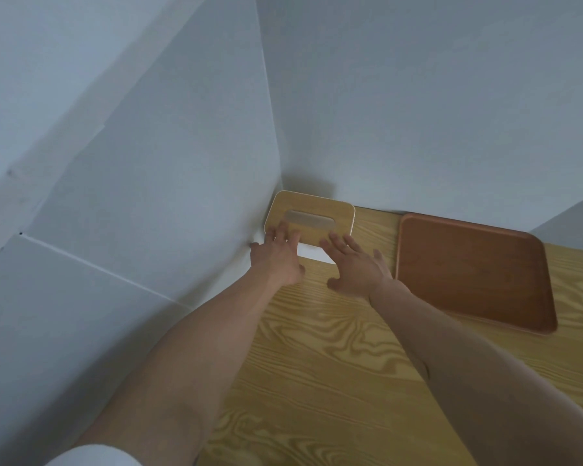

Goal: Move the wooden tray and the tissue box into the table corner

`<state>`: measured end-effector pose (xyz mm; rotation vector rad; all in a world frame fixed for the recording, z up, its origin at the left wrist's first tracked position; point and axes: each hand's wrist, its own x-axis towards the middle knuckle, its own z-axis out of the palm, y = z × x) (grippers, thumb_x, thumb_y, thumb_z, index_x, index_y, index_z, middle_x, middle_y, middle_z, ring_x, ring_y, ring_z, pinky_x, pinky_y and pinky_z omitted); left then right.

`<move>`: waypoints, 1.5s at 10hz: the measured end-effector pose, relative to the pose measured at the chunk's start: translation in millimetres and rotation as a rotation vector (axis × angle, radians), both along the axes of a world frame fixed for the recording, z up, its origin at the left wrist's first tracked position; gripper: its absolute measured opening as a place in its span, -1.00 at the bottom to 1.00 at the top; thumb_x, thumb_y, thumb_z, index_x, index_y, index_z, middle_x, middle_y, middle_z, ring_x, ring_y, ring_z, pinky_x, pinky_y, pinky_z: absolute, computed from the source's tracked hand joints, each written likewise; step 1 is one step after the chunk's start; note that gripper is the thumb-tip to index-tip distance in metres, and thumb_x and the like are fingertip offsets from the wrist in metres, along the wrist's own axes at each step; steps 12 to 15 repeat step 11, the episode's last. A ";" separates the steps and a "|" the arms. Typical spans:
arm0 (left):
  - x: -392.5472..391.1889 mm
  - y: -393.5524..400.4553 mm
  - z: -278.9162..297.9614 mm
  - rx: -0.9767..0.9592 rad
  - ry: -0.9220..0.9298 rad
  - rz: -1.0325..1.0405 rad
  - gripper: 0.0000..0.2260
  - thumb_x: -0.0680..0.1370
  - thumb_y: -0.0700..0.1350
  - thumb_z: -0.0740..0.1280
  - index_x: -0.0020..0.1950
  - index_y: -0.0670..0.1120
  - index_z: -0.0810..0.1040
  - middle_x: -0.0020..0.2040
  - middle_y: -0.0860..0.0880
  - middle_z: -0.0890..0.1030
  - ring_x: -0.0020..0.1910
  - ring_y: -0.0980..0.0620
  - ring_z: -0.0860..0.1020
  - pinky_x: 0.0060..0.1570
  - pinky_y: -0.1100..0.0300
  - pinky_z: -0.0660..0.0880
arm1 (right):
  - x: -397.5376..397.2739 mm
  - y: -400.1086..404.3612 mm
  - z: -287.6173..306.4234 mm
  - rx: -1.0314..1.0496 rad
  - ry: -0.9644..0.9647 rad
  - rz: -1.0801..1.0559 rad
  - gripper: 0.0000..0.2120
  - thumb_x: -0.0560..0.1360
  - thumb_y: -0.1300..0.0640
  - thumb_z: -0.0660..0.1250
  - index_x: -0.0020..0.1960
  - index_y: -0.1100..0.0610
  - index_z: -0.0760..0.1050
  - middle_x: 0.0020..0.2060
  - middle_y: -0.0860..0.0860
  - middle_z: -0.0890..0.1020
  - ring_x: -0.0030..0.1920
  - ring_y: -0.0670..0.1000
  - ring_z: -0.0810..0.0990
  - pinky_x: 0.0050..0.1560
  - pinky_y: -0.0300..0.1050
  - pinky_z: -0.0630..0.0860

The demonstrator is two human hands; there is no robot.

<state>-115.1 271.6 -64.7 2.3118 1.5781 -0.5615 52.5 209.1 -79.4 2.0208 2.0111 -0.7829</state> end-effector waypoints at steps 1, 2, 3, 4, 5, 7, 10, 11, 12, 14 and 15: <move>1.8 7.8 2.8 0.000 0.001 0.005 -0.38 0.53 -0.01 0.28 0.53 0.01 0.10 0.64 -0.05 -0.08 0.58 -0.12 -0.01 0.28 -0.21 0.37 | 1.9 10.7 0.4 -0.018 0.020 -0.016 -0.17 0.52 -0.07 0.29 0.62 -0.16 -0.15 0.62 -0.18 -0.18 0.60 -0.06 -0.19 0.48 0.41 0.00; 5.1 17.3 5.2 -0.008 0.008 0.016 -0.39 0.53 -0.02 0.29 0.52 0.02 0.11 0.63 -0.03 -0.08 0.57 -0.11 0.03 0.24 -0.14 0.44 | 4.5 23.6 -2.1 -0.028 0.038 -0.027 -0.16 0.51 -0.06 0.30 0.61 -0.17 -0.14 0.62 -0.19 -0.18 0.60 -0.06 -0.19 0.48 0.42 -0.01; 8.1 21.1 4.4 -0.007 0.023 0.019 -0.39 0.54 -0.02 0.29 0.53 0.02 0.09 0.63 -0.04 -0.09 0.57 -0.11 0.03 0.23 -0.12 0.45 | 7.1 29.7 -4.5 -0.040 0.041 -0.021 -0.15 0.50 -0.04 0.30 0.61 -0.18 -0.15 0.62 -0.19 -0.19 0.60 -0.06 -0.20 0.48 0.42 -0.01; 12.8 26.6 5.4 -0.010 0.030 0.012 -0.36 0.55 0.00 0.28 0.55 0.00 0.04 0.63 -0.05 -0.12 0.58 -0.13 -0.01 0.23 -0.08 0.44 | 12.1 38.9 -4.8 -0.051 0.046 -0.019 -0.16 0.50 -0.02 0.29 0.61 -0.19 -0.15 0.62 -0.20 -0.18 0.60 -0.06 -0.20 0.46 0.43 -0.01; 14.7 32.3 6.8 -0.022 0.027 0.009 -0.34 0.56 0.00 0.27 0.57 0.00 0.02 0.64 -0.05 -0.14 0.59 -0.13 -0.03 0.25 -0.10 0.43 | 14.7 44.4 -4.3 -0.047 0.043 -0.019 -0.17 0.50 -0.01 0.28 0.60 -0.19 -0.14 0.62 -0.21 -0.18 0.60 -0.07 -0.20 0.47 0.42 -0.01; 18.5 44.0 7.6 -0.037 0.017 0.012 -0.36 0.55 -0.03 0.27 0.56 0.01 0.04 0.64 -0.03 -0.14 0.59 -0.12 -0.01 0.26 -0.11 0.44 | 17.2 51.0 -6.7 -0.030 0.056 -0.035 -0.17 0.51 0.02 0.29 0.60 -0.20 -0.15 0.62 -0.20 -0.18 0.60 -0.06 -0.21 0.48 0.40 -0.02; 16.0 49.1 -2.6 -0.051 -0.010 0.028 -0.33 0.54 -0.03 0.27 0.57 0.04 0.00 0.63 -0.01 -0.18 0.60 -0.09 -0.11 0.28 -0.13 0.41 | 17.0 52.8 -5.9 -0.024 0.030 -0.032 -0.16 0.51 0.01 0.29 0.60 -0.19 -0.16 0.62 -0.19 -0.19 0.60 -0.05 -0.21 0.49 0.41 -0.06; 19.6 45.1 -0.5 0.011 -0.029 0.028 -0.36 0.53 -0.01 0.27 0.56 0.02 0.07 0.64 -0.05 -0.09 0.59 -0.10 -0.05 0.31 -0.16 0.34 | 9.1 55.6 1.0 0.049 -0.029 -0.005 -0.17 0.50 -0.02 0.29 0.62 -0.14 -0.12 0.63 -0.13 -0.11 0.61 -0.01 -0.13 0.49 0.41 -0.03; 19.6 45.1 -0.5 0.011 -0.029 0.028 -0.36 0.53 -0.01 0.27 0.56 0.02 0.07 0.64 -0.05 -0.09 0.59 -0.10 -0.05 0.31 -0.16 0.34 | 9.1 55.6 1.0 0.049 -0.029 -0.005 -0.17 0.50 -0.02 0.29 0.62 -0.14 -0.12 0.63 -0.13 -0.11 0.61 -0.01 -0.13 0.49 0.41 -0.03; 19.6 45.1 -0.5 0.011 -0.029 0.028 -0.36 0.53 -0.01 0.27 0.56 0.02 0.07 0.64 -0.05 -0.09 0.59 -0.10 -0.05 0.31 -0.16 0.34 | 9.1 55.6 1.0 0.049 -0.029 -0.005 -0.17 0.50 -0.02 0.29 0.62 -0.14 -0.12 0.63 -0.13 -0.11 0.61 -0.01 -0.13 0.49 0.41 -0.03; 19.6 45.1 -0.5 0.011 -0.029 0.028 -0.36 0.53 -0.01 0.27 0.56 0.02 0.07 0.64 -0.05 -0.09 0.59 -0.10 -0.05 0.31 -0.16 0.34 | 9.1 55.6 1.0 0.049 -0.029 -0.005 -0.17 0.50 -0.02 0.29 0.62 -0.14 -0.12 0.63 -0.13 -0.11 0.61 -0.01 -0.13 0.49 0.41 -0.03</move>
